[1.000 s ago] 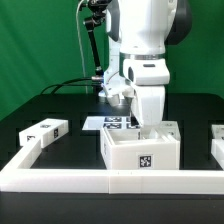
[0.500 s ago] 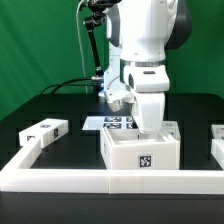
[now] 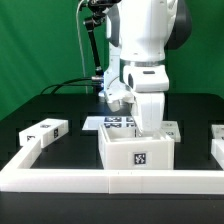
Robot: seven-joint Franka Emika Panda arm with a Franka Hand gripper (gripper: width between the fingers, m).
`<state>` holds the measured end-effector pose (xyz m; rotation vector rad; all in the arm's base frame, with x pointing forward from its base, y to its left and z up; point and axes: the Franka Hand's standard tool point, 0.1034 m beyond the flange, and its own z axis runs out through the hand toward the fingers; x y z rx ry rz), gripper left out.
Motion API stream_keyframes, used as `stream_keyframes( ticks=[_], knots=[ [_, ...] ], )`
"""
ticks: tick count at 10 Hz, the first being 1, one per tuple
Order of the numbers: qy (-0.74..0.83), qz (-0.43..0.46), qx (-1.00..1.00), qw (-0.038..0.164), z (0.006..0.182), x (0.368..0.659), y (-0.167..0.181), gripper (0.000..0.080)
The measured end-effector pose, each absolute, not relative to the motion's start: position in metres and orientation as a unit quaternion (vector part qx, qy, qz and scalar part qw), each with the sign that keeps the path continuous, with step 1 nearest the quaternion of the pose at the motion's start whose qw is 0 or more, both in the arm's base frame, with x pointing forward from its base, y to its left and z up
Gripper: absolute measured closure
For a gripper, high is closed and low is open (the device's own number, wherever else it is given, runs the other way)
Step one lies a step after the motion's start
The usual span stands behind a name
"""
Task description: Assemble cabinet
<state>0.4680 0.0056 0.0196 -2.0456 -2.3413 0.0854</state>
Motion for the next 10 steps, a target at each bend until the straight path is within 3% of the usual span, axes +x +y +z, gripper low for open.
stream_keyframes(
  ticks=[6, 10],
  knots=[
    [-0.744, 0.023, -0.668, 0.013, 0.02, 0.47, 0.009, 0.0762],
    [-0.714, 0.008, -0.7, 0.013, 0.019, 0.478, 0.051, 0.0762]
  ],
)
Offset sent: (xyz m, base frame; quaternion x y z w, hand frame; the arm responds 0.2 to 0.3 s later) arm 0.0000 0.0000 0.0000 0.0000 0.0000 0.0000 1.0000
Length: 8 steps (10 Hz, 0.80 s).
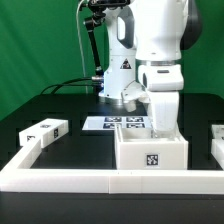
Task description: Assemble cabinet
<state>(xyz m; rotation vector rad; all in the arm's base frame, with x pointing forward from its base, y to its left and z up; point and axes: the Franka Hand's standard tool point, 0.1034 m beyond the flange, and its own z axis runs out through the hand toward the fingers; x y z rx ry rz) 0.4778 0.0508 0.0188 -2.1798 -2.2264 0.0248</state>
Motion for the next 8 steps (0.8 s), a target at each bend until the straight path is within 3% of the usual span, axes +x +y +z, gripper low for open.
stream_keyframes(
  ticks=[5, 8],
  knots=[
    [-0.691, -0.006, -0.723, 0.012, 0.021, 0.501, 0.103, 0.0762],
    [-0.684, -0.014, -0.73, 0.01, 0.019, 0.514, 0.116, 0.0762]
  ],
)
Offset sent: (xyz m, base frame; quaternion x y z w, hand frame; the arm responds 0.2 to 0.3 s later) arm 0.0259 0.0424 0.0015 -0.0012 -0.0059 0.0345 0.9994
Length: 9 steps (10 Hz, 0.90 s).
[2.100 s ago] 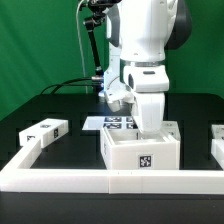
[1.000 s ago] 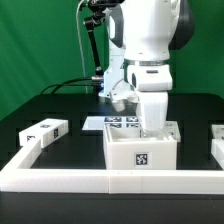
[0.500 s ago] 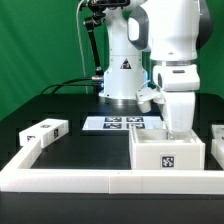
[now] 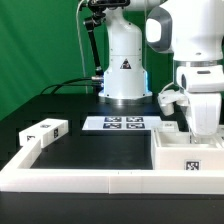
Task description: Assemble cabinet
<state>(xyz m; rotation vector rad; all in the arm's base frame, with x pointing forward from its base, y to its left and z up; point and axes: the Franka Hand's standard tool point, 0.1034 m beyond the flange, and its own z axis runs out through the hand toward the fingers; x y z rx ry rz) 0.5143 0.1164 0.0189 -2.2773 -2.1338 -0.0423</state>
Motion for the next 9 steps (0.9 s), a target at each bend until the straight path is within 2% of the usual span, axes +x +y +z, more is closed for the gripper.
stream_keyframes(
  ticks=[8, 9],
  knots=[
    [-0.695, -0.008, -0.719, 0.011, 0.0185, 0.5215, 0.1139, 0.0762],
    [-0.695, -0.008, -0.719, 0.011, 0.0185, 0.5215, 0.1138, 0.0539]
  ],
)
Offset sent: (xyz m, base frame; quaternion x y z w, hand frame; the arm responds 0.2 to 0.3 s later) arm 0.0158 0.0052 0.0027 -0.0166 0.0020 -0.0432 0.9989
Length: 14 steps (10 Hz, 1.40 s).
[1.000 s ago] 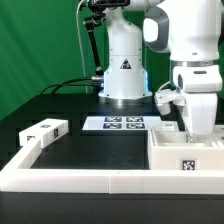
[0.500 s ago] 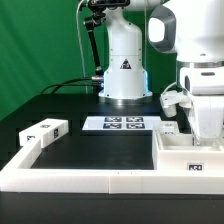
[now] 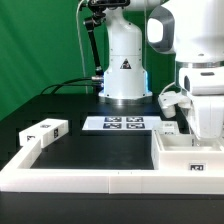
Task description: Assemble cabinet
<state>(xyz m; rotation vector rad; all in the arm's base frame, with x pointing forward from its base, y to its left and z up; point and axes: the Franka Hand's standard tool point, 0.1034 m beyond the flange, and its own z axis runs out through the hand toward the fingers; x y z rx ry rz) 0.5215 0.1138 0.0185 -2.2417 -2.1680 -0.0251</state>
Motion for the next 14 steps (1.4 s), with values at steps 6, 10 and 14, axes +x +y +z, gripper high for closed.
stream_keyframes(
  ticks=[6, 10, 14],
  knots=[
    [-0.698, -0.008, -0.716, 0.006, 0.03, 0.513, 0.097, 0.0012],
    [-0.678, -0.014, -0.735, -0.011, 0.067, 0.501, 0.102, 0.0002],
    [-0.627, -0.027, -0.779, -0.008, 0.078, 0.456, 0.141, 0.0002]
  ],
)
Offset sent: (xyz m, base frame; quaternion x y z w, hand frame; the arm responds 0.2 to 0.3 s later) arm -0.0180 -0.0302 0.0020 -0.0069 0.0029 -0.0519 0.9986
